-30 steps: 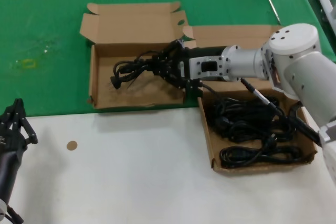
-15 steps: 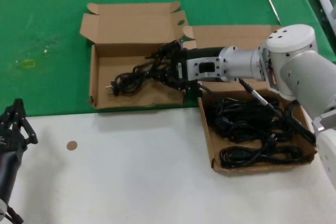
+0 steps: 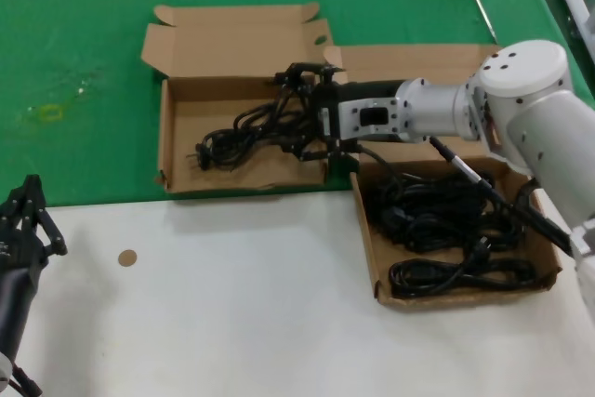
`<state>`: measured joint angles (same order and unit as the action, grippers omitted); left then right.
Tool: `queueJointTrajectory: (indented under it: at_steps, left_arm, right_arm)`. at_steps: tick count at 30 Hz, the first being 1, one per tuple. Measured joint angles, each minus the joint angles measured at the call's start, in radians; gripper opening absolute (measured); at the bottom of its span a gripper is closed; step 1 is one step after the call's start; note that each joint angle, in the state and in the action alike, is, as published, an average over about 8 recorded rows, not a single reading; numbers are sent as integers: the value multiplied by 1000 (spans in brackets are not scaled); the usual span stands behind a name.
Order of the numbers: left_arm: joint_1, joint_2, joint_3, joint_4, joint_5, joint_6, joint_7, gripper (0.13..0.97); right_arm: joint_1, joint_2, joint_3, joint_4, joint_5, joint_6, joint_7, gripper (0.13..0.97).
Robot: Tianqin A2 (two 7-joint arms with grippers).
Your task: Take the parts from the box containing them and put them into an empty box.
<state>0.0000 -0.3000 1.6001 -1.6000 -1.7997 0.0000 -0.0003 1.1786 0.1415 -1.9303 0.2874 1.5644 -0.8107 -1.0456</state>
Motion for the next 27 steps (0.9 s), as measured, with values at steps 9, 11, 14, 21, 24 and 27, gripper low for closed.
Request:
queueJointTrajectory:
  at_steps: [9,11,14,21,24,27]
  left_arm:
    - [0,0,0,0,0,0,0,152]
    - [0,0,0,0,0,0,0,152]
    - [0,0,0,0,0,0,0,152]
    - [0,0,0,0,0,0,0,152]
    - [0,0,0,0,0,0,0,152]
    - [0,0,0,0,0,0,0,153]
  right_arm:
    - [-68,63,-25,179,-23,-3,129,624]
    - [-80,77,-28,212,-25,-3,150,673]
    - [-99,99,-33,261,-28,-5,180,745]
    - [-150,152,-39,385,-29,-12,247,854]
    - [-163,165,-40,415,-28,-14,263,900]
    - [-167,169,-40,425,-28,-14,268,915]
